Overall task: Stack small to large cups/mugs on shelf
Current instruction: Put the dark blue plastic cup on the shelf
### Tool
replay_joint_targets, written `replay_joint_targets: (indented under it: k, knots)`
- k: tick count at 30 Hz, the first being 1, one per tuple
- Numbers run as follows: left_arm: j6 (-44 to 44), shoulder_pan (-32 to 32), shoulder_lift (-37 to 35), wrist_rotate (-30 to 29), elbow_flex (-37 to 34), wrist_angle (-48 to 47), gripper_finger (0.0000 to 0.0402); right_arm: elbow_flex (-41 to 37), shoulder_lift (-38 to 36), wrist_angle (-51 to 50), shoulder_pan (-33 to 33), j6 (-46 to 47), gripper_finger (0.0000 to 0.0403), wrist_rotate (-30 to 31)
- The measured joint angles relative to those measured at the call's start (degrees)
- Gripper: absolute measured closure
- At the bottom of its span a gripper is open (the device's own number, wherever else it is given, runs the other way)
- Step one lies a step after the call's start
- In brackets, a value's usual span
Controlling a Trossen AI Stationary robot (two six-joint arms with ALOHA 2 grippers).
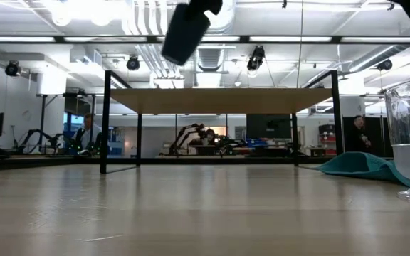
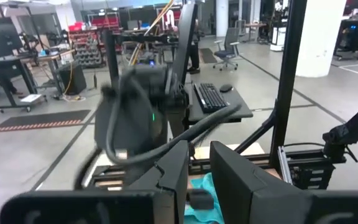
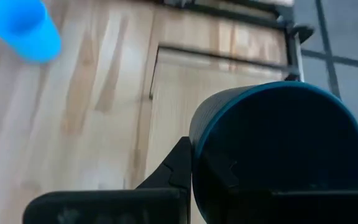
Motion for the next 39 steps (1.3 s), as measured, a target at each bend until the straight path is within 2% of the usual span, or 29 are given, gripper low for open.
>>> replay_joint_targets:
  k: [7,18,21,26,34,39]
  knots:
    - [0.77,0.02,0.02,-0.25,1.06,0.00,0.0346,1.56,4.25,-7.95,0.06,-2.91,0.0394,0.19]
    - [1.62,0.09,0.61,-0.24,0.86,-0.03,0.0346,1.82,4.55,-6.74,-0.01,-4.91,0.0394,0.24]
    - [1.59,0.09,0.52,-0.24,0.82,-0.07,0.0346,1.82,3.59,-9.31,-0.07,-3.52,0.0394,2.04]
    - [1.56,0.09,0.29,-0.25,0.82,-0.03,0.0346,1.90,1.15,-21.42,-0.10,1.19,0.0394,10.41]
    - [1.51,0.07,0.35,-0.23,0.82,-0.04,0.0346,0.80,-6.46,-21.97,-0.29,7.35,0.0394,9.06]
    - [1.24,0.07,0.42,-0.21,0.82,-0.05,0.0346,-1.61,-10.55,-22.01,-1.03,11.26,0.0394,5.50]
